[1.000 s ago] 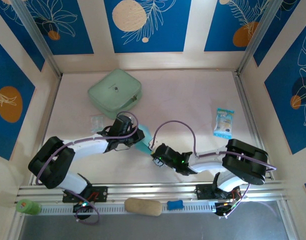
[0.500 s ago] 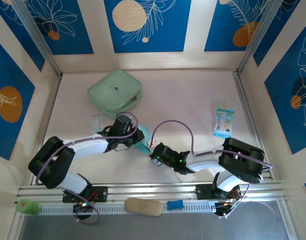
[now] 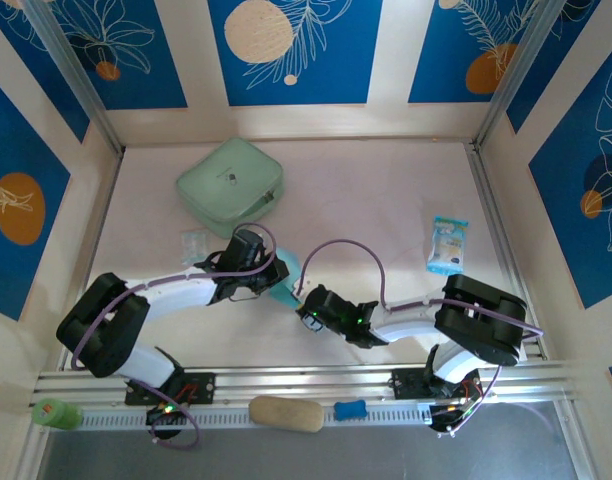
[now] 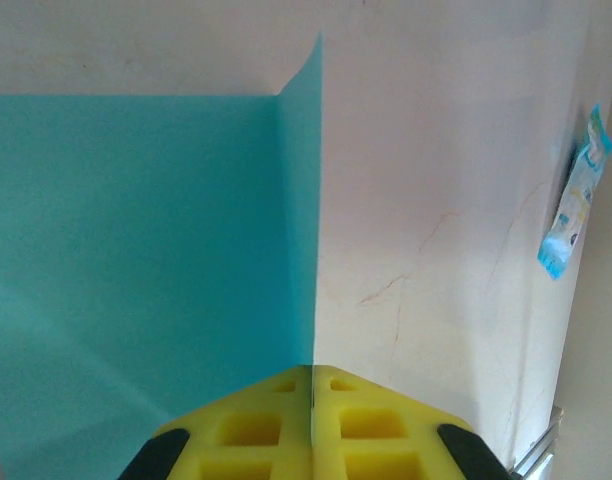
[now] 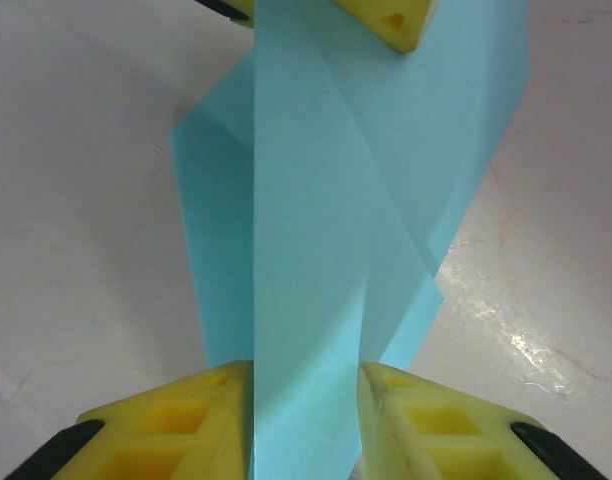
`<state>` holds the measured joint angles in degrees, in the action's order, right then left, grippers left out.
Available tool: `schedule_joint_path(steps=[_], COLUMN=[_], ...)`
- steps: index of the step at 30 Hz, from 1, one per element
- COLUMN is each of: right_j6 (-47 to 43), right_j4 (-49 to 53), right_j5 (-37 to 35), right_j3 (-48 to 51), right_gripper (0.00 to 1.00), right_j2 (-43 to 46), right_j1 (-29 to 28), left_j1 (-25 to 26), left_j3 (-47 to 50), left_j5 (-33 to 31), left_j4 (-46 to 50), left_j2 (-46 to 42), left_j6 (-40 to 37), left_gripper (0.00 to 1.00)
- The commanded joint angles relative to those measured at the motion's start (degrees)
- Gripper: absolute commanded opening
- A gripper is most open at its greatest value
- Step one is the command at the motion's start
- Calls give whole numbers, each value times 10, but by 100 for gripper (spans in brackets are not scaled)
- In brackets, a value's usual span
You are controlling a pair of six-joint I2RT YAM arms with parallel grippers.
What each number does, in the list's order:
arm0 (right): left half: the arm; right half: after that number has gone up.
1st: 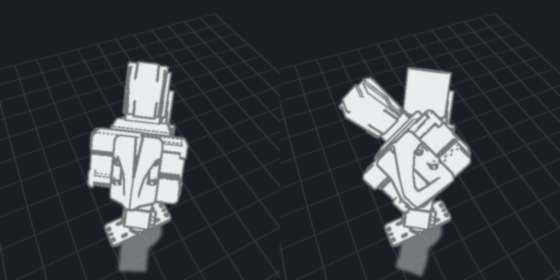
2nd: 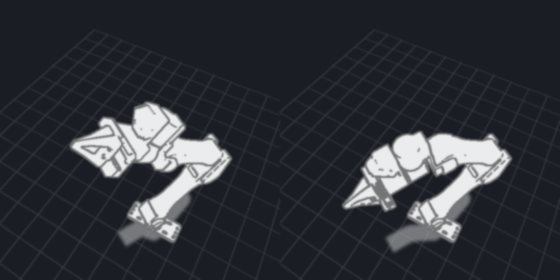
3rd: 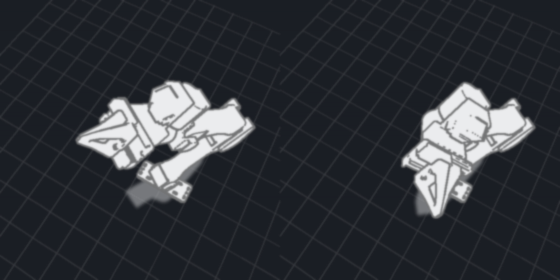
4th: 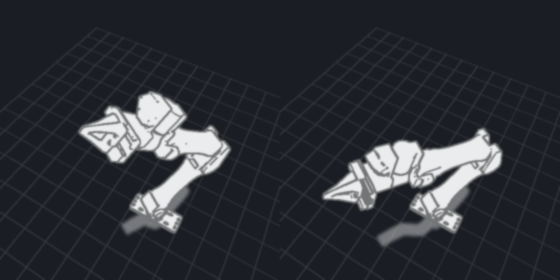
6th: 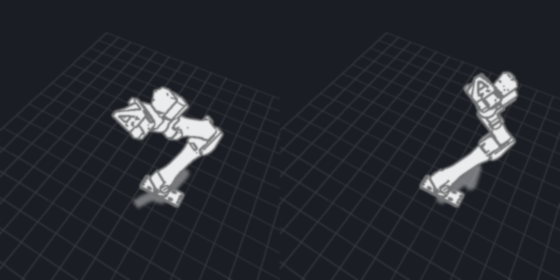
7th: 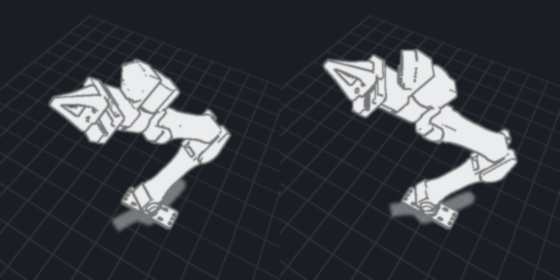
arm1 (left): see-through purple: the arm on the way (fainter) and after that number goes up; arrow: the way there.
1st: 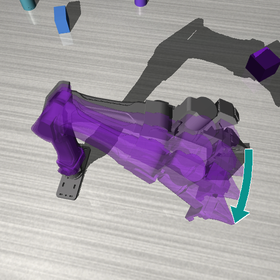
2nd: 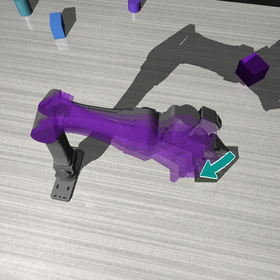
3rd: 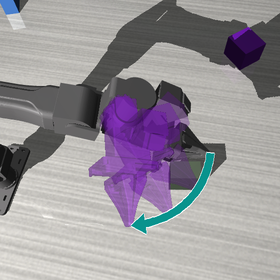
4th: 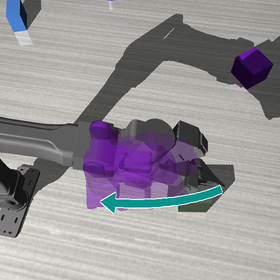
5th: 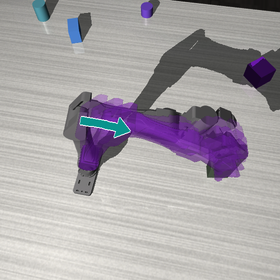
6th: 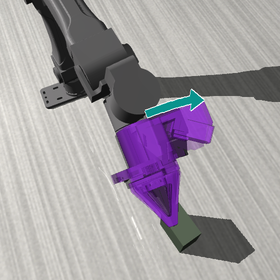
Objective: Fold a paper plane with a square sheet of paper (pick it up from the middle)
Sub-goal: Perform the fourth fold on the wing at the bottom-center of the table.
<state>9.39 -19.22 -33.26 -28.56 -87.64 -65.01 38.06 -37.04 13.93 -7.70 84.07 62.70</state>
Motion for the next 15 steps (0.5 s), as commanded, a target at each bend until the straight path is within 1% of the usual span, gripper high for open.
schedule_joint_path(steps=[1, 12, 15], right_j6=[-9, -7, -5], right_j4=[-5, 3, 3], right_j5=[-15, -15, -20], right_j3=[-13, -14, -13], right_gripper=[32, 21, 17], right_j2=[-9, -10, -9], right_j1=[-1, -4, -3], left_j1=[3, 3, 3], left_j3=[-11, -11, -15], left_j5=[5, 1, 1], left_j4=[13, 17, 24], left_j2=[-4, -8, -9], left_j6=[2, 1, -2], left_gripper=[6, 7, 9])
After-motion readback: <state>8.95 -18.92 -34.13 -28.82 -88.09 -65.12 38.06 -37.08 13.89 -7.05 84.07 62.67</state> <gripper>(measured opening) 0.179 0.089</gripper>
